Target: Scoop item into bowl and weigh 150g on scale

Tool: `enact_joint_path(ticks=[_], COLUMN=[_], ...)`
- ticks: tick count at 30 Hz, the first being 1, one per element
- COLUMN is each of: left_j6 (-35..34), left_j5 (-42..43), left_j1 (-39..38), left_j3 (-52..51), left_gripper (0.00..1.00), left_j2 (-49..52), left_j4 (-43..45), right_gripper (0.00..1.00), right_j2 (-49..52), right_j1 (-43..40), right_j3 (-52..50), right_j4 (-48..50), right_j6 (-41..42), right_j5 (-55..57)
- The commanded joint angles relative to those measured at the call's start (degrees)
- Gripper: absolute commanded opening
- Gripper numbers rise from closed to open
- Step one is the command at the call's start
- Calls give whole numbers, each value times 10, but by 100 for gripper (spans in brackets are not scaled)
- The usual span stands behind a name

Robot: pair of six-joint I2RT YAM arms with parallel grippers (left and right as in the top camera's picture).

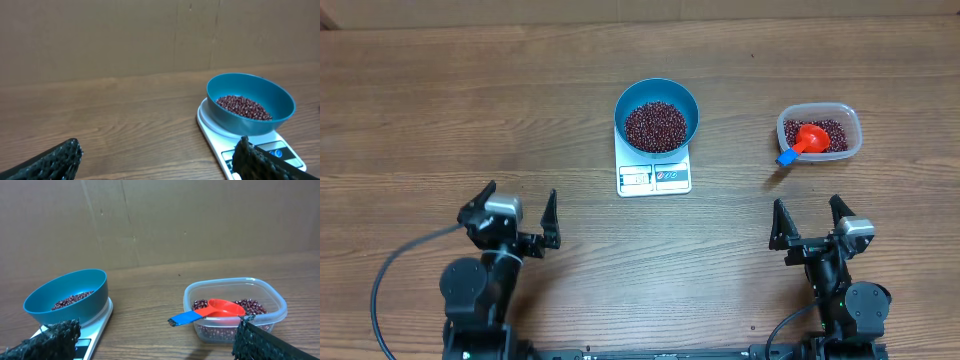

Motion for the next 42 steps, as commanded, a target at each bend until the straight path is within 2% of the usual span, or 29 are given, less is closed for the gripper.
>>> enact_joint_path(ticks=[1, 13, 16, 42], left_j6=[37, 43, 40, 38], left_j5=[-15, -30, -30, -30], left_j1=[4, 2, 1, -1], left_j3=[-41, -140, -150, -150], left_gripper=[100, 100, 100, 100], left_j2=[-59, -178, -195, -209], left_j4=[5, 4, -25, -21], right_gripper=[100, 100, 100, 100], right_j2=[-7, -7, -7, -7], right_j1=[3, 3, 3, 3], right_j3=[-6, -6, -6, -6], right_j4=[2, 2, 2, 2], right_j6=[1, 0, 1, 0], right_j5=[5, 5, 5, 5])
